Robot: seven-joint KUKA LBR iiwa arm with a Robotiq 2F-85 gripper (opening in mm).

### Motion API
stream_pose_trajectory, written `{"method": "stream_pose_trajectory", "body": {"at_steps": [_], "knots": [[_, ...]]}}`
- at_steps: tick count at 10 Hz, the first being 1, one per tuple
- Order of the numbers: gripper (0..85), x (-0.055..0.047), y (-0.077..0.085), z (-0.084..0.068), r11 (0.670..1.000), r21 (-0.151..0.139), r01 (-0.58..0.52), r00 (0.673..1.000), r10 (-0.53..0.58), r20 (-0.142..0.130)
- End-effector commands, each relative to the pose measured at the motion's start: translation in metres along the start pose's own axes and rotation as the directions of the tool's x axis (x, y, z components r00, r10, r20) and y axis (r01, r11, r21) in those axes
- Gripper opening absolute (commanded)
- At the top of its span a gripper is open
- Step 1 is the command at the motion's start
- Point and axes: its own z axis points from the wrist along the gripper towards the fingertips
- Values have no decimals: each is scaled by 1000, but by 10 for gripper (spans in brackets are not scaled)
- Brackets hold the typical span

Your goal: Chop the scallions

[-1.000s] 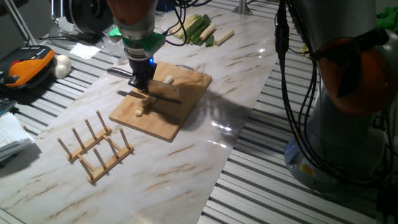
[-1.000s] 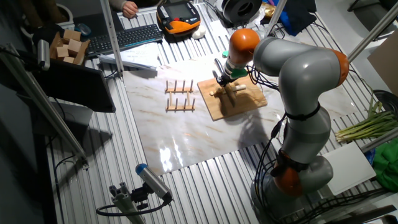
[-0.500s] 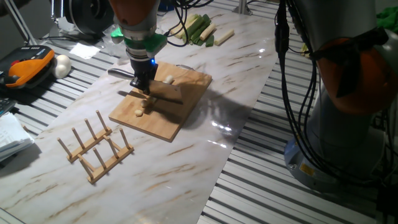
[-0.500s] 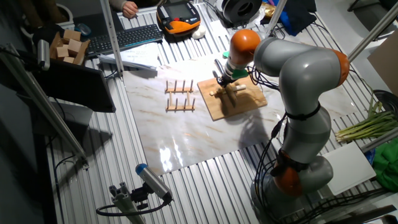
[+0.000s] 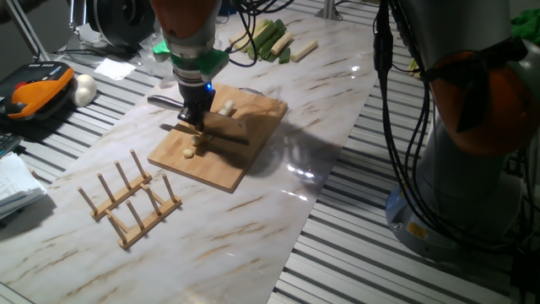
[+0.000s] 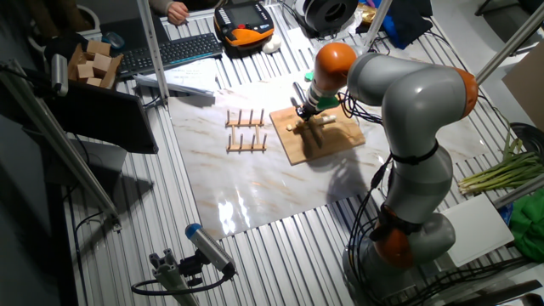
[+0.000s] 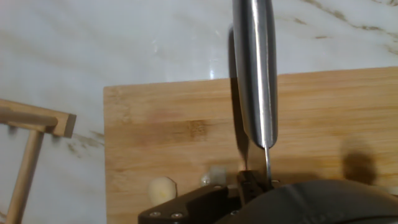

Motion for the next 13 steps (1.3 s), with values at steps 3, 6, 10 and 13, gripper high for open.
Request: {"method": "stream_pose_trajectory", "body": {"at_steps": [3,6,10,13], "knots": [[0,7,2,10,1000,1,-5,1000,5,14],[0,5,1,15,1000,-2,-5,1000,5,22],[0,5,0,17,1000,1,-12,1000,12,25],[0,-12,-5,15,1000,4,-4,1000,4,28]]}}
